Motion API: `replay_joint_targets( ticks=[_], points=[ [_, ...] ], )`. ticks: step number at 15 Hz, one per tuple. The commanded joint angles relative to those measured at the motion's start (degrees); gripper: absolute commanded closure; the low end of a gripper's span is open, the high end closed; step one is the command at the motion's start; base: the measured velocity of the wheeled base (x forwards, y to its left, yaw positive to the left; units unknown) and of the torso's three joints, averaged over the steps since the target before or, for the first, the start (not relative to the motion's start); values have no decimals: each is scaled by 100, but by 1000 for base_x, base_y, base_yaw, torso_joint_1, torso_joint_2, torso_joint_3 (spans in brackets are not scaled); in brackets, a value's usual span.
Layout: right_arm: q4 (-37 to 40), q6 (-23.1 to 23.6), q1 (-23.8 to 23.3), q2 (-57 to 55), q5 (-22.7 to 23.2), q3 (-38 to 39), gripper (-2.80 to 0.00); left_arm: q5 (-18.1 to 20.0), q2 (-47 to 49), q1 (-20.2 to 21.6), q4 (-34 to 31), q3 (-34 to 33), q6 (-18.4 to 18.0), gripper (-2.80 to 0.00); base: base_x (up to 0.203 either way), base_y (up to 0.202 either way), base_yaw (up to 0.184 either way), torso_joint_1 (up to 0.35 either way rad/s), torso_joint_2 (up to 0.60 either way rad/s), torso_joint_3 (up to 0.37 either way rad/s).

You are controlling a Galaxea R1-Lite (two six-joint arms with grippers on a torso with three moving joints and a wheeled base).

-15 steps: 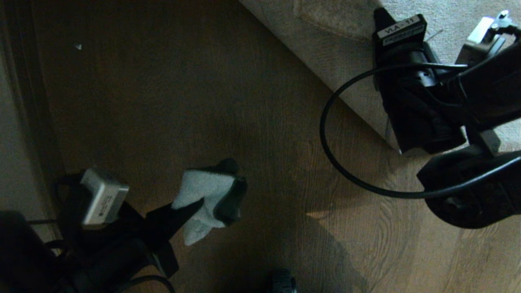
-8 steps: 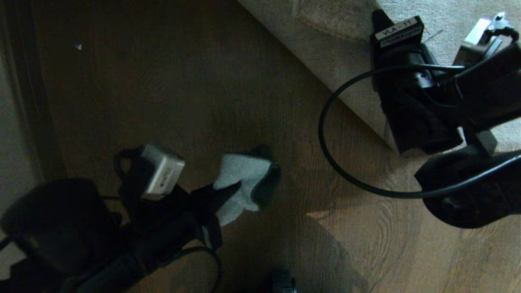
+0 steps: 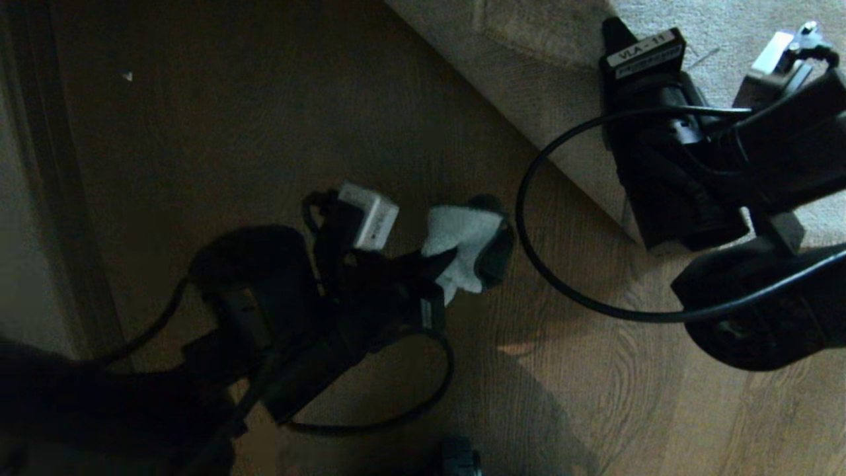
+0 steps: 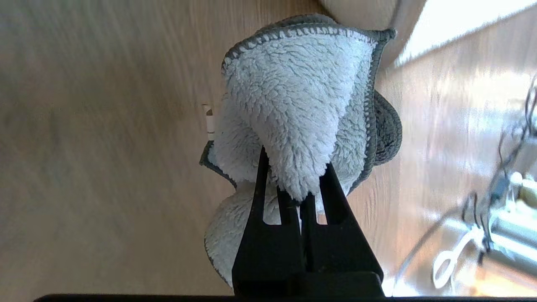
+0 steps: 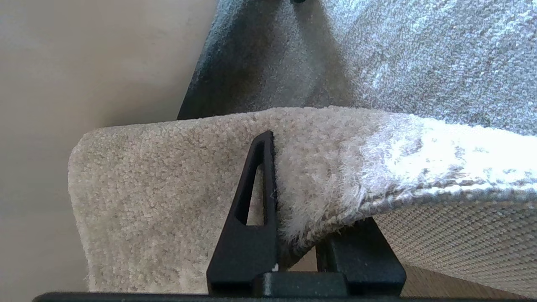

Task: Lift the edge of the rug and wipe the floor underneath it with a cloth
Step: Wipe the floor under the carpet with a rag

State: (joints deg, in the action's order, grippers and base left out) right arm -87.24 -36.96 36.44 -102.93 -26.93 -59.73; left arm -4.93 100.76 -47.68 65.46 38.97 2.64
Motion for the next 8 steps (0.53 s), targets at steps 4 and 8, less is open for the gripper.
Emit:
replay_joint_targets(
  ticks=[4,8],
  points=[
    [-272,-39,-5,-35,-14,-3,0,-139,891,101,43,1166,17,0,0,0,0,0,0,0],
    [-272,-30,-5,-17,-14,-3,0,-162,1288,812,37,1895,18,0,0,0,0,0,0,0]
  ],
)
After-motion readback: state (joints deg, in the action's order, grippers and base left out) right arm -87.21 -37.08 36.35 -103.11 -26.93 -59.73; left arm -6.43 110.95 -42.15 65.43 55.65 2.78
